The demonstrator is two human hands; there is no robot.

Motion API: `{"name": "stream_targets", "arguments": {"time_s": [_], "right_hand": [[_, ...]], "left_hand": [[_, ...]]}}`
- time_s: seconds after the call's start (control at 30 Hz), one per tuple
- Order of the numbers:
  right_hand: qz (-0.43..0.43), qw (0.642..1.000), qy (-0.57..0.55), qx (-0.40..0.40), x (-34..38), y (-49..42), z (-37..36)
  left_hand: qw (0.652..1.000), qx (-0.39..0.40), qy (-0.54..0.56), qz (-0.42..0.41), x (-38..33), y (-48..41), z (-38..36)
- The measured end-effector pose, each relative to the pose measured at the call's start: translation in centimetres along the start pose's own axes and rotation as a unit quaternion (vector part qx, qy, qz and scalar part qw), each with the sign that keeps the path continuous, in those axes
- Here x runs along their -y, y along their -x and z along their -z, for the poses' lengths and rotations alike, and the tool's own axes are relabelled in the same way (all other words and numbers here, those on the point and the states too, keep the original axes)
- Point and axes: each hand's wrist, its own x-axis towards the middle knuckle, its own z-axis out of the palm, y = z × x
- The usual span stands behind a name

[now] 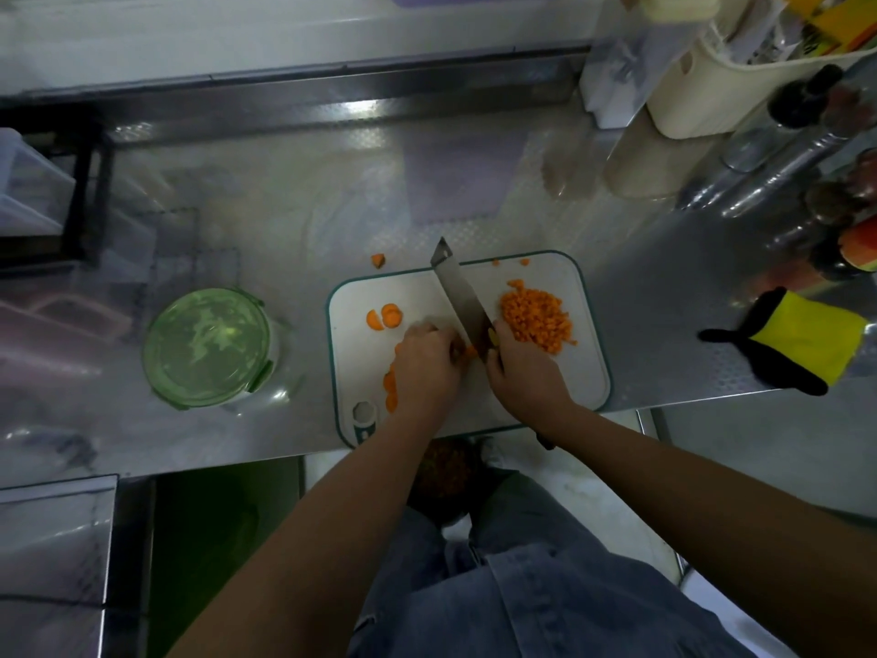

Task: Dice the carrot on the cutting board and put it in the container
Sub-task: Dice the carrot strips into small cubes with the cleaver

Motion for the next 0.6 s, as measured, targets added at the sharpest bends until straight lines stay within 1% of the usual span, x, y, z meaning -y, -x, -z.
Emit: {"name": "stream_targets", "arguments": {"time_s": [0.13,0.33,0.5,0.6], "right_hand": [[-0.004,1.0,-0.017,0.002,-0.3,0.0,0.5],[0.026,1.0,-0.001,0.012,0.0,0.8,0.8],[-0.001,1.0,0.017,0.012,0.3,1.1,0.1],[0.005,1.0,0.022,0.017,0.6,1.0,-0.4]], "left_hand": [[1.0,0.0,-0.002,-0.01,0.2,0.2,0.2],[1.0,0.01,-0.014,-0.007,0.2,0.2,0.3],[1.0,0.008,-0.004,0.001,0.1,0.2,0.3],[1.0,0.004,0.002,0.001,0.1,0.2,0.2]]}}
